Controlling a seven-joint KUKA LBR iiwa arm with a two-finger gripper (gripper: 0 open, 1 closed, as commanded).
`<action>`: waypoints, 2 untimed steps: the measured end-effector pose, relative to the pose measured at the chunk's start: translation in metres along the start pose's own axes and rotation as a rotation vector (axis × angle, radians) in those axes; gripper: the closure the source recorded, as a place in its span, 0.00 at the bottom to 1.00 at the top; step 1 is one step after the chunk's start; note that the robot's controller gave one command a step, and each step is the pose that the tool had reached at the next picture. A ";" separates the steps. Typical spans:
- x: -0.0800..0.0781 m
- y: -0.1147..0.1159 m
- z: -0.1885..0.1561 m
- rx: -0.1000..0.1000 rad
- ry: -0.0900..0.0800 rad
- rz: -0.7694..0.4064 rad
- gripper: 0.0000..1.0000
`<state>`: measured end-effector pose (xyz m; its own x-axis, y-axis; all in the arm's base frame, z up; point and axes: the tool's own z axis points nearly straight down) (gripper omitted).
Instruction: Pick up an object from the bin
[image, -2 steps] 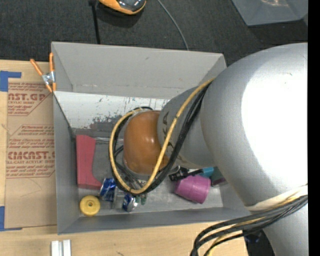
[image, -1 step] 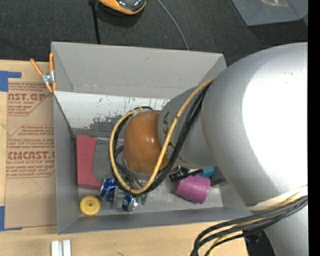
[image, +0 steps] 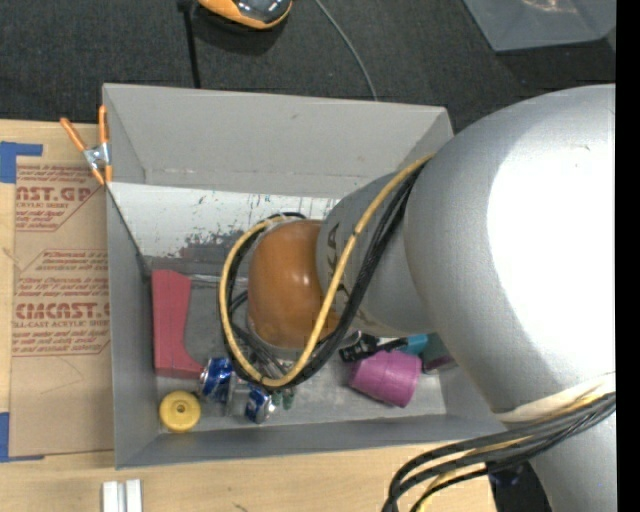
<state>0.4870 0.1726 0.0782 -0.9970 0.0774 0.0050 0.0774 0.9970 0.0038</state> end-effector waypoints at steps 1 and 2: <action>0.001 -0.001 -0.005 0.002 0.003 0.000 1.00; 0.002 -0.001 -0.015 0.003 0.005 0.001 1.00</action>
Offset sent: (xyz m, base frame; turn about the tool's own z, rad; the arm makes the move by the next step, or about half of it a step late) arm -0.0002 0.0000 0.0500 0.0000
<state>0.4853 0.1712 0.0933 -0.9969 0.0779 0.0101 0.0779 0.9970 0.0004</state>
